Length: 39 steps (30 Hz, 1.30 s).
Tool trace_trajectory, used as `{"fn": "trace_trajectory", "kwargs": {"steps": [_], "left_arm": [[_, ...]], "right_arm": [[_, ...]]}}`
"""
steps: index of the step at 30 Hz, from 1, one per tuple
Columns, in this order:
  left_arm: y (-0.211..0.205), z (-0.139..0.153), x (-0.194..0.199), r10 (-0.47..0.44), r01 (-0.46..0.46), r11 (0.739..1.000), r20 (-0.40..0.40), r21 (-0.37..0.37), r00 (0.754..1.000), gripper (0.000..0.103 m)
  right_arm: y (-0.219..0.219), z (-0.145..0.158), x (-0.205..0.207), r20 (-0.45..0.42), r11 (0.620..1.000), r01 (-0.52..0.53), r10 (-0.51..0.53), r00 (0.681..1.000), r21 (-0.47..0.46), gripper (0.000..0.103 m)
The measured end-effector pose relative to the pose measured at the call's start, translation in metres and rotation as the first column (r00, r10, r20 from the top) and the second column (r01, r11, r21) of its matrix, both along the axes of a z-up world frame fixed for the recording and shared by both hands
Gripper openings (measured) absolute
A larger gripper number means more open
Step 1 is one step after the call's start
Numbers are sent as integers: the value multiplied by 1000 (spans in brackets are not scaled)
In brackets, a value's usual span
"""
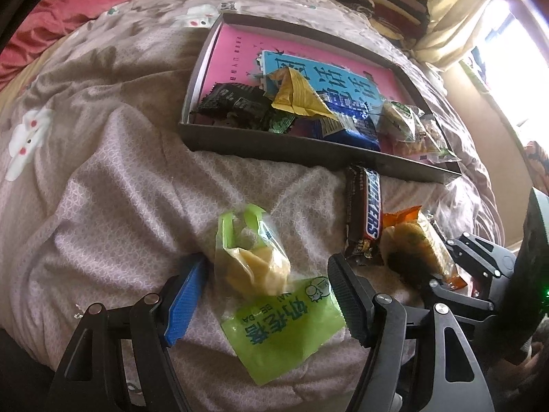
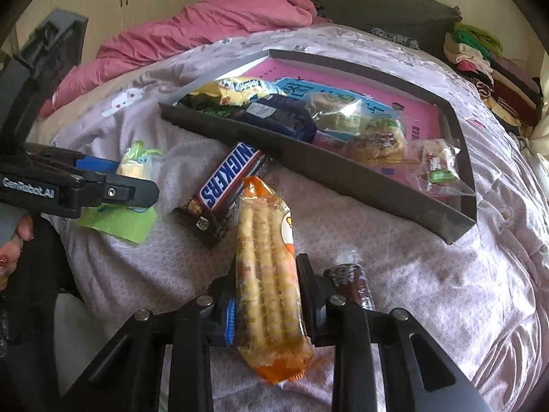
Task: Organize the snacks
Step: 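Close the left gripper on the green plastic bag while the right gripper grasps the orange-capped cracker packet, then carry the green bag with the left gripper while the right gripper carries the cracker packet over the tray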
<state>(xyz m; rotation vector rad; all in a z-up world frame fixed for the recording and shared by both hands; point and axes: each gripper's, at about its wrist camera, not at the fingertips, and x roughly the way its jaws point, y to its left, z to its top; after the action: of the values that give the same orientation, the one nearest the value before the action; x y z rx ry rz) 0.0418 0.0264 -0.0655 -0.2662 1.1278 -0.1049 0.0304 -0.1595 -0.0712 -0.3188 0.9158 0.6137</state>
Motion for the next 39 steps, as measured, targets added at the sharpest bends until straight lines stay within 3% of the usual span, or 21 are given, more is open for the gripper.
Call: {"fn": "trace_trajectory", "kwargs": {"steps": [6,8,13,20,31,39], "left_arm": [[-1,-2,1,9,-9,1000,6,-1,1000,72],[-2,-3,3,17,-17,1000,7,3,1000,68],[3,-8,4,47,-47,999,4,20,999,42],[-4,-12,5,15,-17,996,19,87,1000,40],[3,6,1,14,-15,1000,39,17,999,39],[0,30,-4,-1,-2,1000,100,28,995,39]], "right_arm": [[2,-2,3,-5,1000,8,-8,1000,5,29],[2,-1,3,-3,1000,11,-11,1000,10,28],[0,2,4,-5,1000,15,-15,1000,22,26],[-5,7,7,-7,998,36,-36,999,48,25],[-20,22,11,-12,984,82,-81,997,159,25],[-29,30,14,-13,968,106,-106,994,230,25]]}}
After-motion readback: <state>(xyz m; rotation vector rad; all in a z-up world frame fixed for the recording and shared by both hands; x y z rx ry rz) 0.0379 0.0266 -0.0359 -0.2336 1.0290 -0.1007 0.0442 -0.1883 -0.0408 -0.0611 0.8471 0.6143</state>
